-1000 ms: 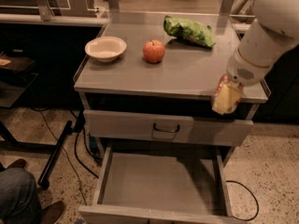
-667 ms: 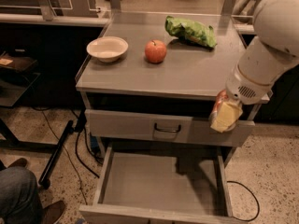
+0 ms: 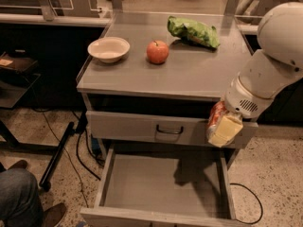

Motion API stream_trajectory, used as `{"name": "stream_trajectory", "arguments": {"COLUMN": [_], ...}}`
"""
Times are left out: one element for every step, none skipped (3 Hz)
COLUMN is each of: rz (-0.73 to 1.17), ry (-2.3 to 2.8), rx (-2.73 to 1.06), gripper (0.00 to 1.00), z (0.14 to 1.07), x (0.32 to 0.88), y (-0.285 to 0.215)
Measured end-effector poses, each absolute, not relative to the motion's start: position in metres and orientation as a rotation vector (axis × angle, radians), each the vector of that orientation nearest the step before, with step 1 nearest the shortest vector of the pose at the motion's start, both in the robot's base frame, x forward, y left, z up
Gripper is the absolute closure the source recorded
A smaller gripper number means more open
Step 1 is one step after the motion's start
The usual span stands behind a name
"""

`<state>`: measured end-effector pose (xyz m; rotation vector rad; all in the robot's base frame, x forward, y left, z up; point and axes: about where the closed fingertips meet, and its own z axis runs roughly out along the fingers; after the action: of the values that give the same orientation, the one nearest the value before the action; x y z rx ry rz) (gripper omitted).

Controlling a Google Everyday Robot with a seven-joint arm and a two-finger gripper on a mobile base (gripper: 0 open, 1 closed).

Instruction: Place coke can into middle drawer

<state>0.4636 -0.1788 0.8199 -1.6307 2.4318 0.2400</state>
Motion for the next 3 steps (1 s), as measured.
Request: {"name": "stream_trajectory", "arguments": {"rz": [0.312, 0.462, 0.627], "ry": [2.461, 2.476, 2.467], "rx": [-1.588, -1.528, -1.473], "gripper": [1.0, 1.0, 1.0], "z": [0.802, 0.767, 0.733], "x": [0.459, 0.448, 0.44], "y": [-0.178, -0.169, -0.159]}}
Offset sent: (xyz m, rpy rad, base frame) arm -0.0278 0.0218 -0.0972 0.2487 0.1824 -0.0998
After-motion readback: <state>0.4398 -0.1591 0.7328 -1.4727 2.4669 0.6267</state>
